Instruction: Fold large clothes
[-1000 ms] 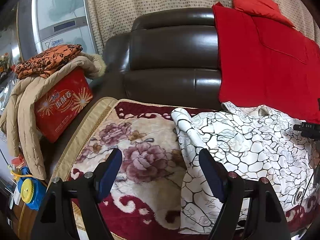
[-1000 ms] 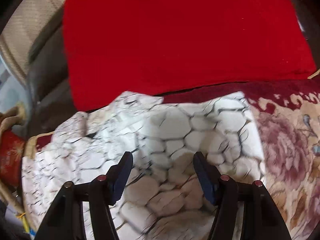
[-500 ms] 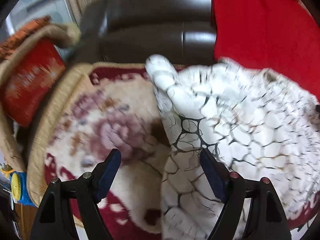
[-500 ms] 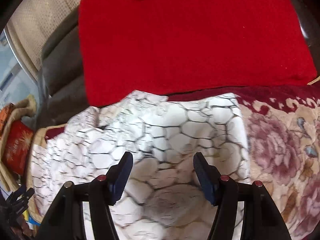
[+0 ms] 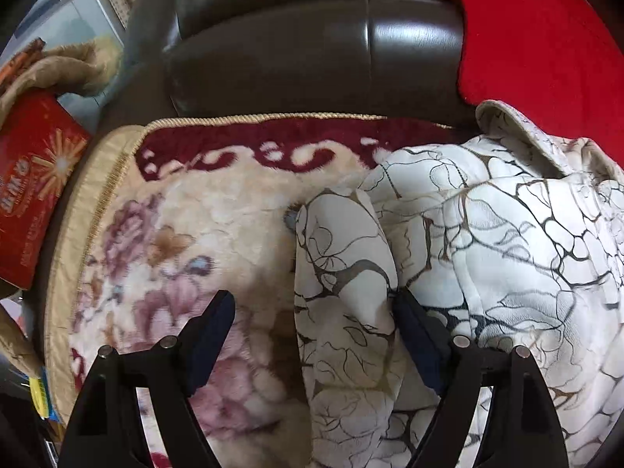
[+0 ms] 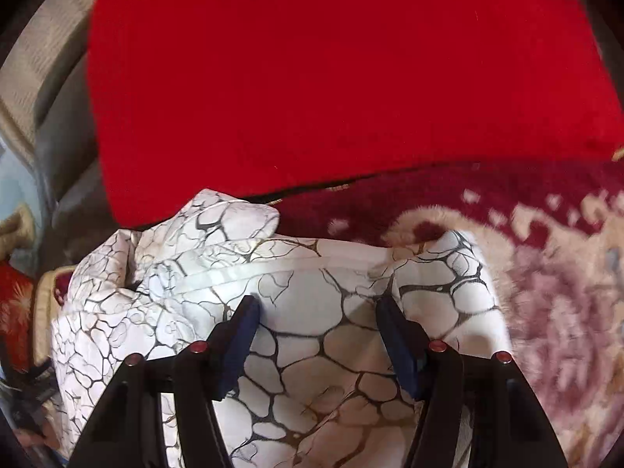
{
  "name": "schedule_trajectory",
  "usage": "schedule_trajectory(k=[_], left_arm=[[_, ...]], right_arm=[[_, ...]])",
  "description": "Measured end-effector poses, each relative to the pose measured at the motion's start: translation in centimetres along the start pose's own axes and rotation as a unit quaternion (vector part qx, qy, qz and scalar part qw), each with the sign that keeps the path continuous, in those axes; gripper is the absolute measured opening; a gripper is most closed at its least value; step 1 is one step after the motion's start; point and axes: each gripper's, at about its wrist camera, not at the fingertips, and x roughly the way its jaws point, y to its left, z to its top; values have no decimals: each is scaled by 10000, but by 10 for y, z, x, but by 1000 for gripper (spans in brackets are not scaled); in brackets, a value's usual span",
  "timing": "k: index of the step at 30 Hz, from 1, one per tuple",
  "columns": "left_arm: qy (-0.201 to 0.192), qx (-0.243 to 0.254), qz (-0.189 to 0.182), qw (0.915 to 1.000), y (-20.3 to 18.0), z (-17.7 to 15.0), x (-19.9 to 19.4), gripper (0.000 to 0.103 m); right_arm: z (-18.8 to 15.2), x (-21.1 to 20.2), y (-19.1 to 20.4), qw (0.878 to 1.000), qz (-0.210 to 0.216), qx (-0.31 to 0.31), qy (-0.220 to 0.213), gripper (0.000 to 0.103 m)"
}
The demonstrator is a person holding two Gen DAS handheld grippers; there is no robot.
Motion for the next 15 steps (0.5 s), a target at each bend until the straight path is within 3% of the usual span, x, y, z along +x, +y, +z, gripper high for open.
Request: schedule_trajectory(k=[3,8,15], left_arm=[[-131,6,23,9999,2,-5,-11,85],[-452,104,-73,9989,9,-29,-50,85],[-610,436,-101,9971,9,-85,-88,85]], right_arm=[[-1,-12,-5,9995,120,188,-206,66],[-18,-54,6,9984,357,-97,-428,66],[-74,-111,38,9932,802,-756,-363,66]])
